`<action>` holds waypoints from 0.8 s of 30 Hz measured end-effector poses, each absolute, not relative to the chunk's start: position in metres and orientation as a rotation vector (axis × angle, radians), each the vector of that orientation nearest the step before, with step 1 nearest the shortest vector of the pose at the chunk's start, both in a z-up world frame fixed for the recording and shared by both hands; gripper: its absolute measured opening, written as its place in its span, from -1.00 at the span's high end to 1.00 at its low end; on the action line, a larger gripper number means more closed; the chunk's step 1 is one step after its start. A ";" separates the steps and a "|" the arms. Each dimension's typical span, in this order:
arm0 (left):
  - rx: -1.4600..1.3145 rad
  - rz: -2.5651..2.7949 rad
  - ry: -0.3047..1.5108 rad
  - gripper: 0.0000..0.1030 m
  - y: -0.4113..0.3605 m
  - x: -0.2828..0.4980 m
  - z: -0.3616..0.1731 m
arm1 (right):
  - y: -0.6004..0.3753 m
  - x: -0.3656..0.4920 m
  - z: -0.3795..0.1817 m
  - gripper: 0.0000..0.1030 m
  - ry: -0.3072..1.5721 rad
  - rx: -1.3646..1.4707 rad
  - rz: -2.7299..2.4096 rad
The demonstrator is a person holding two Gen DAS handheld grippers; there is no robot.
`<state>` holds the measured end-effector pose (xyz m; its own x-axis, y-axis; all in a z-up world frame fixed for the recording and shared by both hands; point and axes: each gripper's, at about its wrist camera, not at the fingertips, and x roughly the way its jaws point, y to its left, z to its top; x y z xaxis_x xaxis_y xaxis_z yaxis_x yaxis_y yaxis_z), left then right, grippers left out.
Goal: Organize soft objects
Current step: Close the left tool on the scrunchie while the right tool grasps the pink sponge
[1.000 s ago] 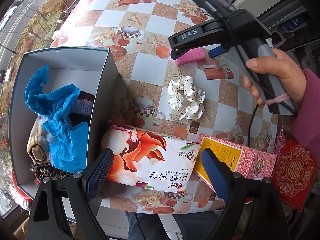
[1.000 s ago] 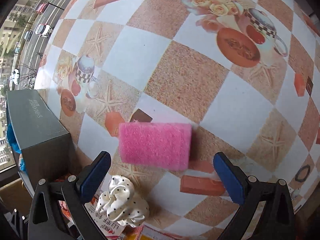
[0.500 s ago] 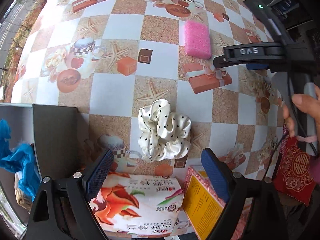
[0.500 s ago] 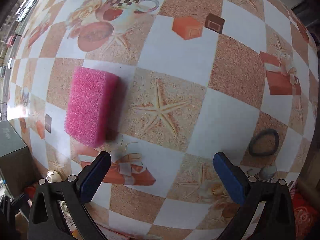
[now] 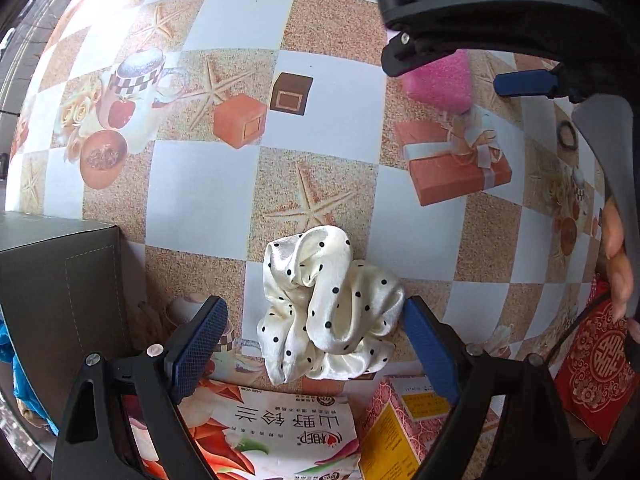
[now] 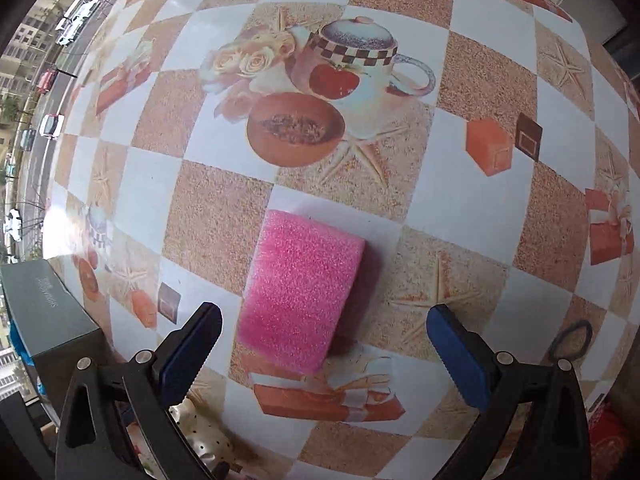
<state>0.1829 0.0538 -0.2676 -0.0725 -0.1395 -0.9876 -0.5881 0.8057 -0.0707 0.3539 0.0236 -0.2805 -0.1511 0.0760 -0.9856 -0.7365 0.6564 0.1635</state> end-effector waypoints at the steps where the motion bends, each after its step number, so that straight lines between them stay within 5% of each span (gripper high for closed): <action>1: -0.586 0.415 1.633 -0.77 0.054 0.184 -0.271 | 0.049 0.341 -0.287 -1.00 1.543 -0.621 0.755; 13: -0.522 0.422 1.723 -0.79 0.041 0.196 -0.298 | 0.074 0.352 -0.297 -1.00 1.553 -0.704 0.742; 16: -0.490 0.411 1.691 -0.46 0.035 0.211 -0.284 | 0.080 0.337 -0.289 -0.78 1.457 -0.785 0.826; 17: -0.466 0.404 1.669 -0.05 0.033 0.212 -0.279 | 0.081 0.338 -0.286 -0.57 1.442 -0.785 0.831; 18: -0.447 0.388 1.659 0.57 0.030 0.214 -0.275 | 0.081 0.341 -0.283 -0.42 1.424 -0.782 0.849; 19: -0.452 0.365 1.660 0.67 0.029 0.214 -0.274 | 0.081 0.344 -0.278 -0.03 1.402 -0.784 0.870; 24: -0.471 0.389 1.600 0.68 0.035 0.205 -0.259 | 0.047 0.382 -0.256 -0.02 1.511 -0.573 0.904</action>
<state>0.2045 0.0354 -0.2587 -0.0550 -0.0678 -0.9962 -0.5181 0.8548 -0.0296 0.3816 0.0466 -0.2564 -0.1549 0.1463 -0.9770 -0.7915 0.5735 0.2114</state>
